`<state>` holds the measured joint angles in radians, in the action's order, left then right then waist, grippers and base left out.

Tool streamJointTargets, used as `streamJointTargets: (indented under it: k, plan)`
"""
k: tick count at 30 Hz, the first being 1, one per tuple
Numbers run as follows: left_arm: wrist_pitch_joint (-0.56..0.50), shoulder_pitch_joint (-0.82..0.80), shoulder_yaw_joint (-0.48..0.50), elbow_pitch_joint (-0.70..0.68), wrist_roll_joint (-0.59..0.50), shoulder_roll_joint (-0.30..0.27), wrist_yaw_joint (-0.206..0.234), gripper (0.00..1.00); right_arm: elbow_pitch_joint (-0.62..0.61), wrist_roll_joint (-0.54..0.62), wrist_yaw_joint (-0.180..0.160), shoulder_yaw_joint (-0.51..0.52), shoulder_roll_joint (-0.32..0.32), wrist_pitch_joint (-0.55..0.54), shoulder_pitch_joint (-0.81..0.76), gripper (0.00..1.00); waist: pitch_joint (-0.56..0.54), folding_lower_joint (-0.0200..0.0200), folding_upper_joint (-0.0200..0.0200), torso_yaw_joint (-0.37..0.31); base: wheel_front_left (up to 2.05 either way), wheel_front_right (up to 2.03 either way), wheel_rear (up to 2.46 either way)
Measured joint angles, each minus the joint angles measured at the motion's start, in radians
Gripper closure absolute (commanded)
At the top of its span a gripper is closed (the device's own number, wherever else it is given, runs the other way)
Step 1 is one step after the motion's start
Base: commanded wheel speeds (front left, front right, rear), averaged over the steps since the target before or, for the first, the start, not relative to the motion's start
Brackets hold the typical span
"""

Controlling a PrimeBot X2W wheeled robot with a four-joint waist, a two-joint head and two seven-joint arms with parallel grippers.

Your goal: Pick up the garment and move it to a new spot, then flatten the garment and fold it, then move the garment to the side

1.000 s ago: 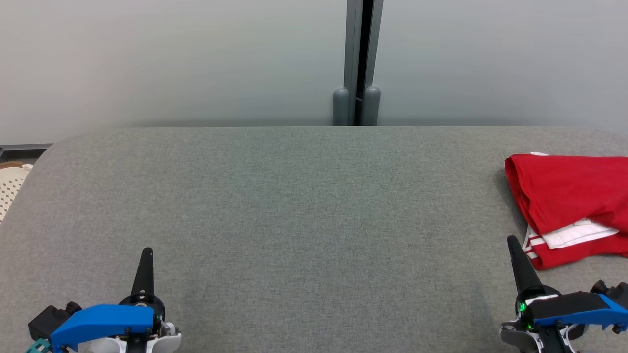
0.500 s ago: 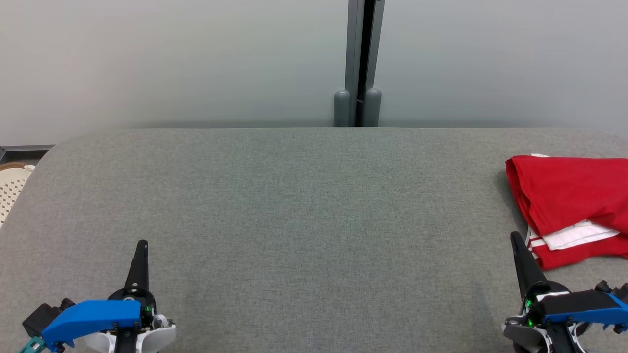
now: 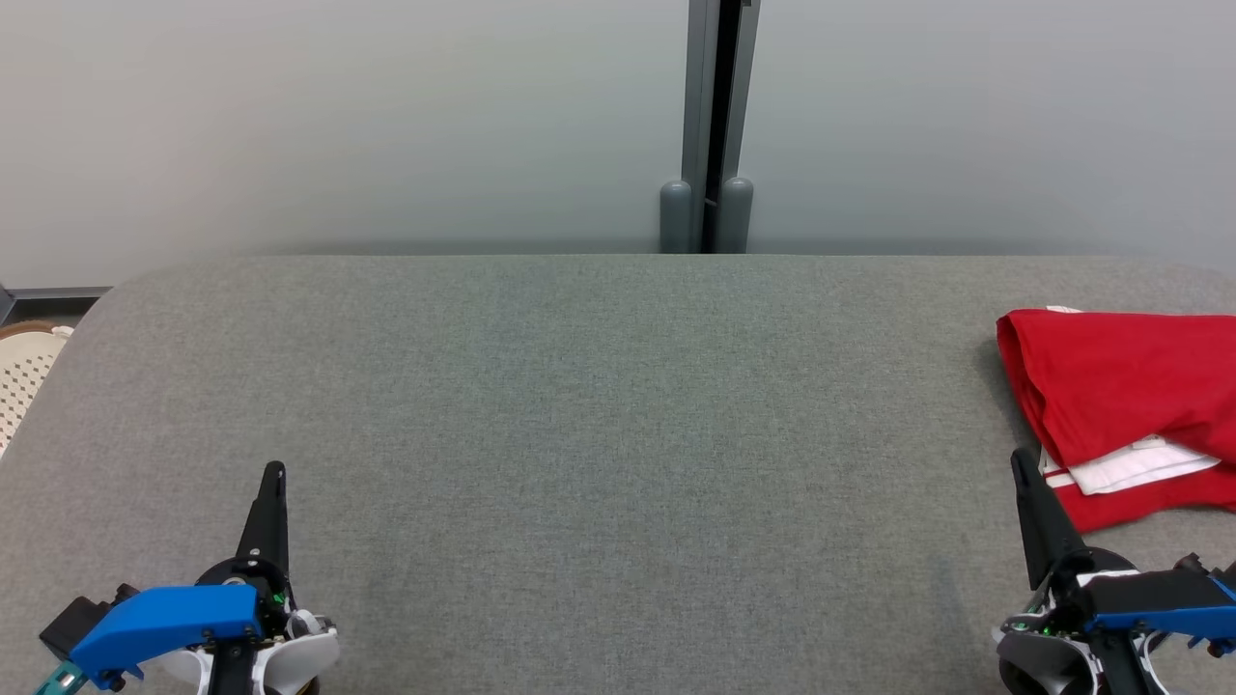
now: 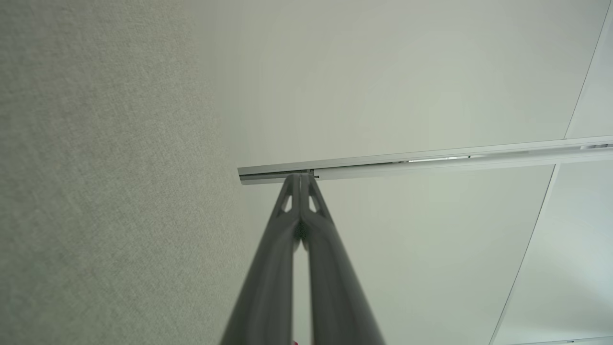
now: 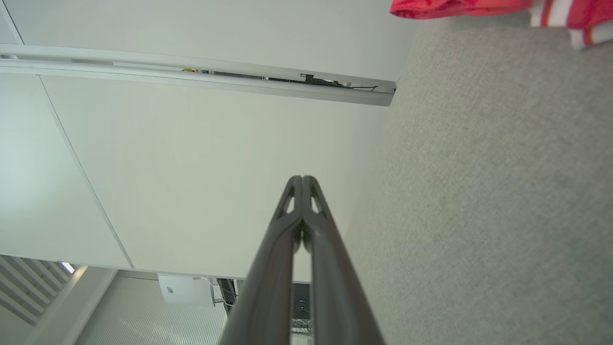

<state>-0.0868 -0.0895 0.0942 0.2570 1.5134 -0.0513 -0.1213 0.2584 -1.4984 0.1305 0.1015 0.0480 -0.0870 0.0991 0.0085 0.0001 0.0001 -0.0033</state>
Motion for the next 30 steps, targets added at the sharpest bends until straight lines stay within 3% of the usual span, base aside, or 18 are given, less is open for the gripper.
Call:
streamJointTargets:
  k: [16,30]
  plan:
    - [-0.027,-0.014,0.020,-0.010,0.097,0.000,-0.003,1.00,-0.012,-0.111,0.000,0.012,0.000,-0.027,0.002,1.00,-0.005,0.0000,0.0000,0.003,0.00,0.00,0.00]
    - [-0.027,-0.015,0.021,-0.010,0.098,0.000,-0.004,1.00,-0.013,-0.113,0.000,0.012,0.000,-0.027,0.002,1.00,-0.005,0.0000,0.0000,0.003,0.00,0.00,0.00]
